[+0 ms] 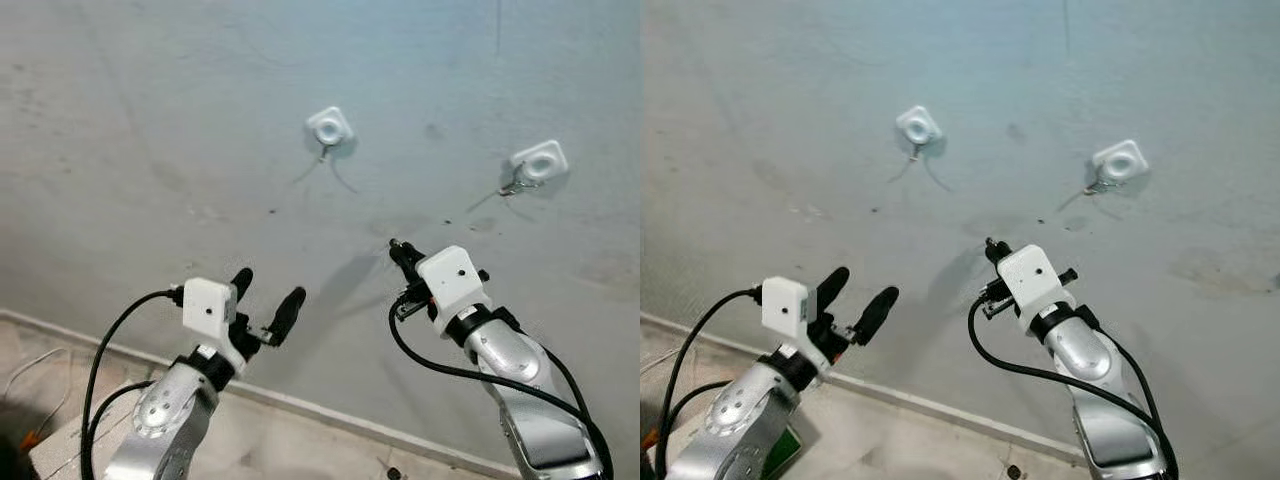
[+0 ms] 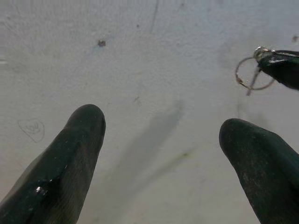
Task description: Hang keys on a hook
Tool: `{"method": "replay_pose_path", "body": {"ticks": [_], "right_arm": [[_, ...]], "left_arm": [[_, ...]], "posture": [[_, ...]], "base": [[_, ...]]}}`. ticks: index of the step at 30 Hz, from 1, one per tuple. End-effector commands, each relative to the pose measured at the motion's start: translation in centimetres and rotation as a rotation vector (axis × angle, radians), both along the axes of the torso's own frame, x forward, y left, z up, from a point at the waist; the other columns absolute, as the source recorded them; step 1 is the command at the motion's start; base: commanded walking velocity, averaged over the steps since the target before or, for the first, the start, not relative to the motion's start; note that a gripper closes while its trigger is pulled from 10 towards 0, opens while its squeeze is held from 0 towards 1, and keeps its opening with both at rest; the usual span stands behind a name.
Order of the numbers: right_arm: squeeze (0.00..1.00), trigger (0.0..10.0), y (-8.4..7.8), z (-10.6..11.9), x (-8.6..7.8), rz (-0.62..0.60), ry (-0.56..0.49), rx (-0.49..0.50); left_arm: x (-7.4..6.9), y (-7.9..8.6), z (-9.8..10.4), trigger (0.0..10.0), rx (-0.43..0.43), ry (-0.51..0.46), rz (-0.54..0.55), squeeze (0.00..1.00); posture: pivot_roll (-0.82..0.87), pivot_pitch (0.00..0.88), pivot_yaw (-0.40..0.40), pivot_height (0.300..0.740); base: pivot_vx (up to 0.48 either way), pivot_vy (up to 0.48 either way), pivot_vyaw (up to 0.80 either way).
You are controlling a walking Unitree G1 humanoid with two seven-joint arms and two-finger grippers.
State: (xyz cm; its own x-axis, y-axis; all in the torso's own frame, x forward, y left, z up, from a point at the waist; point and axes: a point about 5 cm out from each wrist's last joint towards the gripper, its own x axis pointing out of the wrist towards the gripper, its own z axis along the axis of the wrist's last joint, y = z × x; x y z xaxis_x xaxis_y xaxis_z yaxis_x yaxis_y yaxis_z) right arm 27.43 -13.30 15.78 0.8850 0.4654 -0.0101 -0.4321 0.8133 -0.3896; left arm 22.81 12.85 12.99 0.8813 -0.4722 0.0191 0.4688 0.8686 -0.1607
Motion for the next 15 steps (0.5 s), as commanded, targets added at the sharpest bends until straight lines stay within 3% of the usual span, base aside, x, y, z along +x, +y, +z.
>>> {"method": "replay_pose_path", "body": {"ticks": [1, 8, 15], "right_arm": [[0.0, 10.0, 0.2, 1.2, -0.1, 0.038, -0.05, -0.004], [0.0, 10.0, 1.2, 2.6, -0.2, 0.124, -0.122, -0.013], [0.0, 10.0, 2.5, 4.2, 0.5, 0.189, -0.173, 0.015]], "left_arm": [[-0.3, -0.3, 0.9, 10.0, 0.0, -0.036, -0.019, 0.0], [-1.4, 0.3, 2.1, 10.0, 0.023, -0.076, 0.008, 0.0], [-2.5, 1.2, 1.2, 10.0, 0.077, -0.03, 0.042, 0.0]], "posture": [[-0.03, 0.09, 0.024, 0.74], [-0.01, 0.103, 0.023, 0.74], [0.01, 0.106, 0.021, 0.74]], "base": [[0.0, 0.0, 0.0], [0.0, 0.0, 0.0], [0.0, 0.0, 0.0]]}}
